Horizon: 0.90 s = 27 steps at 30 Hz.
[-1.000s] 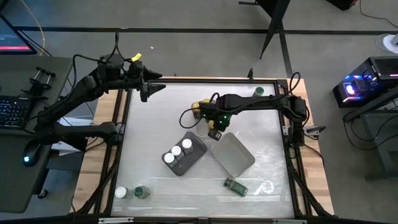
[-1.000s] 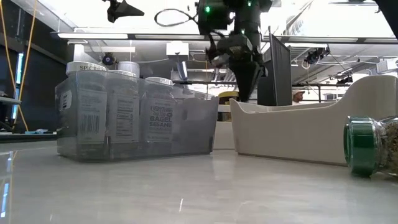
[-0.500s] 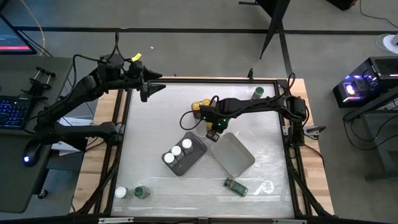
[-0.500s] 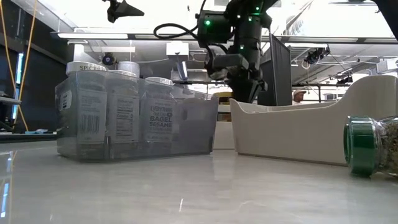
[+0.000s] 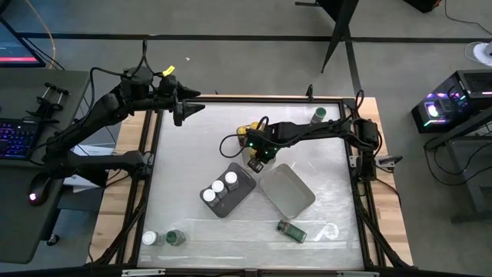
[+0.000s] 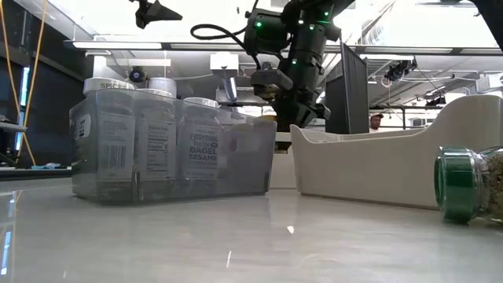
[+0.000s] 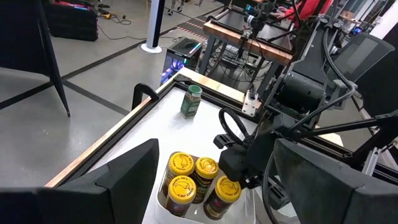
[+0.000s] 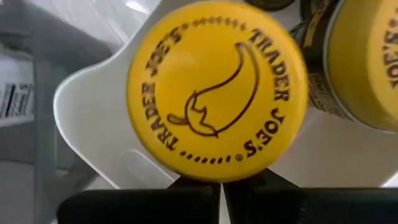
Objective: Sort spices by type
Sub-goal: Put the yellow seasoning bottle into the white bin
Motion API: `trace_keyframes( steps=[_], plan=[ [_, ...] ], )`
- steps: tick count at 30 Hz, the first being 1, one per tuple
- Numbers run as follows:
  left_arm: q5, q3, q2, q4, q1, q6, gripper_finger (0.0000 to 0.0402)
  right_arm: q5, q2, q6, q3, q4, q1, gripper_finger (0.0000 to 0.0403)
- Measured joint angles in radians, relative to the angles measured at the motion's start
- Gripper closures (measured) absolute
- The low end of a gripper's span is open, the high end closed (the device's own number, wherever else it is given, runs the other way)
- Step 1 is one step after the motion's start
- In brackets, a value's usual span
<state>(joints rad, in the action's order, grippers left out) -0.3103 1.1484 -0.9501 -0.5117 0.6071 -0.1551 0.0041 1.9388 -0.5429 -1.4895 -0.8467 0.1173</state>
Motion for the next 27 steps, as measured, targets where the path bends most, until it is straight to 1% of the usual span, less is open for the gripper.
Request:
trace_keyframes(
  steps=[4, 9, 19, 24, 27],
  plan=[
    [0.000, 0.000, 0.000, 0.000, 0.000, 0.000, 0.0096, 0.004, 0.000, -0.008, 0.000, 0.012, 0.000, 0.0403],
    [0.000, 0.000, 0.000, 0.000, 0.000, 0.000, 0.0096, 0.003, 0.000, -0.033, -0.001, 0.097, 0.000, 0.0403],
    [0.000, 0.000, 0.000, 0.000, 0.000, 0.001, 0.0096, -0.001, 0.000, -0.007, -0.001, -0.049, -0.005, 0.0403],
    [0.000, 0.000, 0.000, 0.000, 0.000, 0.001, 0.0096, 0.022, 0.001, -0.029, -0.001, -0.020, -0.019, 0.0403],
    [0.005, 0.000, 0.000, 0.000, 0.000, 0.001, 0.0096, 0.022, 0.028, -0.042, -0.002, 0.009, -0.024, 0.0403]
  ],
)
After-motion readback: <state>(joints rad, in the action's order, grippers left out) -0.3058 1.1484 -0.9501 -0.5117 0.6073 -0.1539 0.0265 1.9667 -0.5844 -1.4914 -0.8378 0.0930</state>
